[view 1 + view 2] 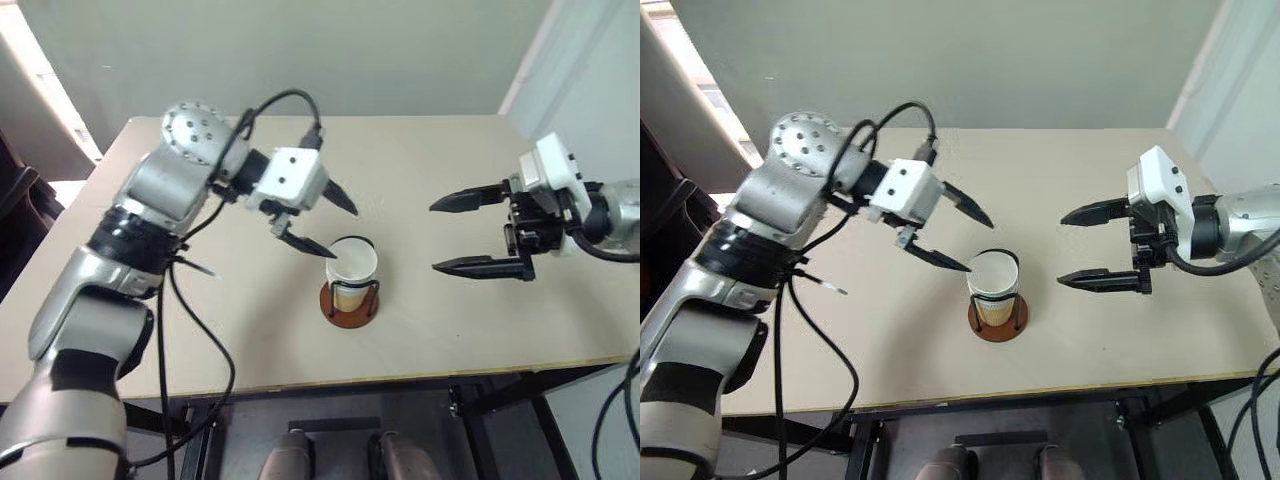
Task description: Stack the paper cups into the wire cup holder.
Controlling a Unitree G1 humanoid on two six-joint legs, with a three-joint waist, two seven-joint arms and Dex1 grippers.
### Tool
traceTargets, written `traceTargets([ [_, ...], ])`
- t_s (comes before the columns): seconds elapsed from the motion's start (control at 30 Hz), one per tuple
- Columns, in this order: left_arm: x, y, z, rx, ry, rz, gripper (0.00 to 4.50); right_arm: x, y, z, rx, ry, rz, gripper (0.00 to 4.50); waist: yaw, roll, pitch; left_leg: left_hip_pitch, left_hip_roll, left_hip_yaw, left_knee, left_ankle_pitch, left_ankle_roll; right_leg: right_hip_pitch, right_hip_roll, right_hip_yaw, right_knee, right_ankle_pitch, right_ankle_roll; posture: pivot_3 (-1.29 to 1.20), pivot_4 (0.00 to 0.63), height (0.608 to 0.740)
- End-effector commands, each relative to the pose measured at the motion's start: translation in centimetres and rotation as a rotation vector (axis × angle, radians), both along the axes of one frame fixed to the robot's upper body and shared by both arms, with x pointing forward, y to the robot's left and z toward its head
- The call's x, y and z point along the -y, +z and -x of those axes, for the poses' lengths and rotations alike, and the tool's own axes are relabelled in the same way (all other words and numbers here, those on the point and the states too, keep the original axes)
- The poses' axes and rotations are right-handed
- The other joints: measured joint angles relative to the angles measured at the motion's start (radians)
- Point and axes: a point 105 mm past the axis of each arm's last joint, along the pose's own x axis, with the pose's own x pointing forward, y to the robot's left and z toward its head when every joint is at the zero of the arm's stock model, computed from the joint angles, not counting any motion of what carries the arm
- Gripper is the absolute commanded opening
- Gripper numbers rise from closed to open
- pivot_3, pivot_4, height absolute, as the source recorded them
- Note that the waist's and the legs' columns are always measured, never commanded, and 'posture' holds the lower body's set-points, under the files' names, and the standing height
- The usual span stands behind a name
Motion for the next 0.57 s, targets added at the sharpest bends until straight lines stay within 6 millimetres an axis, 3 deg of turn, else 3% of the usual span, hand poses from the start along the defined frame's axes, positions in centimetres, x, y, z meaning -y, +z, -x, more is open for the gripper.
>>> traceTargets([
  [0.03, -3.7, 0.6, 1.5, -0.058, 0.151, 0.067, 3.68, 0.5, -0.4, -0.6, -0.028, 0.015, -0.004, 4.50, -0.006, 0.000, 0.000, 0.000, 0.001, 0.000, -0.001, 0.001, -0.001, -0.001, 0.001, 0.000, 0.000, -0.001, -0.001, 0.00, 0.150, 0.740],
  [0.2, -9.3, 0.0, 5.2, -0.251, 0.367, 0.269, 3.68, 3.0, -0.9, -1.6, -0.125, -0.056, -0.043, 4.50, 0.002, 0.000, 0.000, 0.000, 0.003, 0.001, -0.006, 0.002, -0.003, -0.003, 0.001, -0.001, 0.001, -0.005, -0.006, 0.00, 0.150, 0.740],
  [0.37, -13.5, -1.1, 6.9, -0.281, 0.588, 0.337, 3.68, 5.4, -0.2, -2.0, -0.168, -0.108, -0.088, 4.50, 0.015, -0.001, 0.000, 0.001, 0.003, 0.001, -0.008, 0.001, -0.004, -0.002, 0.000, -0.002, 0.003, -0.014, -0.021, 0.00, 0.150, 0.740],
  [0.57, -16.2, -1.6, 7.6, -0.279, 0.708, 0.367, 3.68, 6.6, 0.2, -2.0, -0.176, -0.110, -0.118, 4.50, 0.013, -0.001, -0.001, 0.006, 0.004, -0.001, -0.013, 0.000, -0.007, -0.002, 0.001, -0.002, 0.006, -0.011, -0.027, 0.00, 0.150, 0.740],
])
